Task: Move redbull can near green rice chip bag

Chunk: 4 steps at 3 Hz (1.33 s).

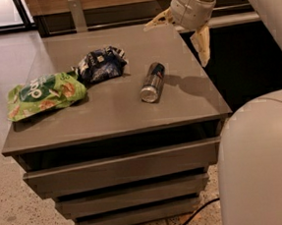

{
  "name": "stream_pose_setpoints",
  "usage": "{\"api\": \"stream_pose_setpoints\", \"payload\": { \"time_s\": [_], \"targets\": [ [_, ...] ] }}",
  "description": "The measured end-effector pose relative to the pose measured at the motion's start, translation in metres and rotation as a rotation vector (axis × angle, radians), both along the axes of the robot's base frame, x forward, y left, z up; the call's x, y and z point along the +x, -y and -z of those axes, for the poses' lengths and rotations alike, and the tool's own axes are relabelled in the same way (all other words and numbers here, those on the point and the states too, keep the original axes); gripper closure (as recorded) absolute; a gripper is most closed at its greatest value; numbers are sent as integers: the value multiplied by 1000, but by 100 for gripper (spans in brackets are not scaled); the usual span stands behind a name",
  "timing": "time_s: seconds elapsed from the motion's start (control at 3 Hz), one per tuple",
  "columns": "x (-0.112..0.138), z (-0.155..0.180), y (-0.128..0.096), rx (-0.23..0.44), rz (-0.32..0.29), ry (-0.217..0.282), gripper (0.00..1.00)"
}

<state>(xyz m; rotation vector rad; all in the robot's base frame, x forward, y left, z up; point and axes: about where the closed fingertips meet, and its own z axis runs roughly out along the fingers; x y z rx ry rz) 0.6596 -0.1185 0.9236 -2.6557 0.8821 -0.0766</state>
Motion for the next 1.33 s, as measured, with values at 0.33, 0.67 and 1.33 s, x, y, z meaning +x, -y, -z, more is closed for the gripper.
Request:
{"api": "stream_pose_setpoints", "payload": {
  "time_s": [0.33, 0.67, 1.33],
  "targets": [
    [-20, 21, -7, -30, -21, -38, 0],
    [-21, 27, -13, -36, -36, -37, 0],
    [-17, 59, -36, -42, -133, -101, 0]
  ]
}}
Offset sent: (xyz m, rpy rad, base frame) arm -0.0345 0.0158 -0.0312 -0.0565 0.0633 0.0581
